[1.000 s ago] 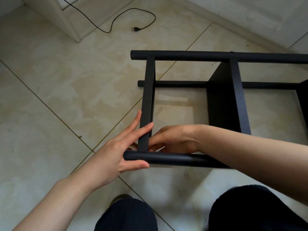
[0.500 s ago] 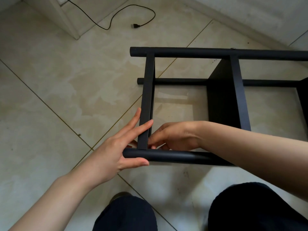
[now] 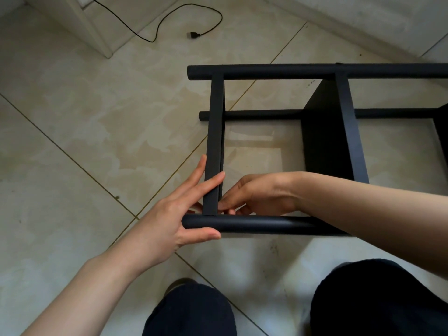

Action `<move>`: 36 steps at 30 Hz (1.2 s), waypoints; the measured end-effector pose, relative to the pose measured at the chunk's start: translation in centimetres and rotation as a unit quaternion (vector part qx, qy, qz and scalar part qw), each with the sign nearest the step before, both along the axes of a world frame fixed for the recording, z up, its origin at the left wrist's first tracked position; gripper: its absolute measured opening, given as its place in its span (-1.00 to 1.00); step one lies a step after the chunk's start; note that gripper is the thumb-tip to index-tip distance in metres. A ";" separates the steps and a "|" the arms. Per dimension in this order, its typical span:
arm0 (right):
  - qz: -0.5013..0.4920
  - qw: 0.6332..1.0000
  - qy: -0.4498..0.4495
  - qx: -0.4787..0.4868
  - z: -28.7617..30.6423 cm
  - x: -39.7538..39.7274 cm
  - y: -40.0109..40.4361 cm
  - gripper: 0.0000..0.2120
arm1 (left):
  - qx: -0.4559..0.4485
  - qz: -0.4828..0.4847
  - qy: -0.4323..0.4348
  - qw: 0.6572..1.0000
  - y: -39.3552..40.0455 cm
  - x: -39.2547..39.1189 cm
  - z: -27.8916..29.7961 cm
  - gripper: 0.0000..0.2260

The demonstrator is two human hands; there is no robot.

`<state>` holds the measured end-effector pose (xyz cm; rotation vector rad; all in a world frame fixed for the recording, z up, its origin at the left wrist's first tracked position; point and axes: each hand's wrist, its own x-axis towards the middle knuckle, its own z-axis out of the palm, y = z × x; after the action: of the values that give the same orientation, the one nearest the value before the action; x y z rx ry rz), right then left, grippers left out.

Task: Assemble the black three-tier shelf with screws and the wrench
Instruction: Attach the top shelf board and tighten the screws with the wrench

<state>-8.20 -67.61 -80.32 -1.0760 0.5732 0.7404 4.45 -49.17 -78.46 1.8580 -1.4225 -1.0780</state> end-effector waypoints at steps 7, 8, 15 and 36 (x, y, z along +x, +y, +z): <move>-0.003 1.000 0.004 -0.027 -0.2 0.7 0.8 -0.87 | -0.009 0.001 -0.003 1.000 0.0 0.0 0.1 -0.20; -0.002 1.000 0.005 -0.029 -0.1 0.7 0.8 -0.87 | -0.009 0.001 -0.004 1.000 0.0 0.0 0.1 -0.20; 0.002 1.000 0.000 -0.013 0.1 0.3 0.2 -0.76 | 0.004 0.000 -0.003 1.000 0.0 0.0 0.1 -0.21; -0.013 0.999 0.000 -0.041 0.0 0.5 0.5 -0.89 | -0.014 -0.004 -0.016 1.000 -0.1 0.0 -0.2 -0.22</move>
<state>-7.66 -67.08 -80.36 -1.1426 0.6210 0.7002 4.47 -49.23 -78.67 1.8578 -1.4568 -1.0314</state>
